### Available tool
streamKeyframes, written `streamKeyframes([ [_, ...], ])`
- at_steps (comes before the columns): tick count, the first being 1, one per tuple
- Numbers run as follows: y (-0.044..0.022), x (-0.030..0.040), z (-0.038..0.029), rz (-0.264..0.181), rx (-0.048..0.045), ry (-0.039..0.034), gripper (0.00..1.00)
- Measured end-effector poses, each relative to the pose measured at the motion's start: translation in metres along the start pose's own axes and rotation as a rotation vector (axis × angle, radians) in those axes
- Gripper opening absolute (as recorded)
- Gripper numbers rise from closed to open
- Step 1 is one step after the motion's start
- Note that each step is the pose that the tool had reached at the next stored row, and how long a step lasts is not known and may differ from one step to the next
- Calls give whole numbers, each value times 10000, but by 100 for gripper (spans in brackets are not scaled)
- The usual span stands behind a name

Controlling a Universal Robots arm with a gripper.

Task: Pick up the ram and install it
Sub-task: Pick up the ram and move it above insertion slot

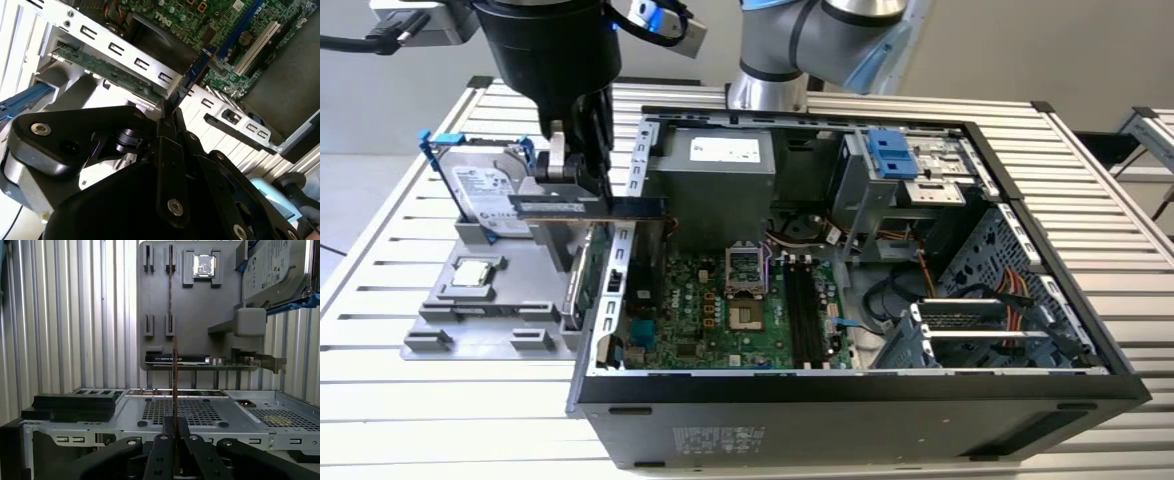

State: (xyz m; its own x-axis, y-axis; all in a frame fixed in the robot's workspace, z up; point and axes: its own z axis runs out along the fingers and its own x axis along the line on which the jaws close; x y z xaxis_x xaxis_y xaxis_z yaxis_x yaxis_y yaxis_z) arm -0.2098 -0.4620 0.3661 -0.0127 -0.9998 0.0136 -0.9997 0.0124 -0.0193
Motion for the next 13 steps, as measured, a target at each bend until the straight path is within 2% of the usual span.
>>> streamKeyframes([
  [13,-107,-9,2,0,0,0,0],
])
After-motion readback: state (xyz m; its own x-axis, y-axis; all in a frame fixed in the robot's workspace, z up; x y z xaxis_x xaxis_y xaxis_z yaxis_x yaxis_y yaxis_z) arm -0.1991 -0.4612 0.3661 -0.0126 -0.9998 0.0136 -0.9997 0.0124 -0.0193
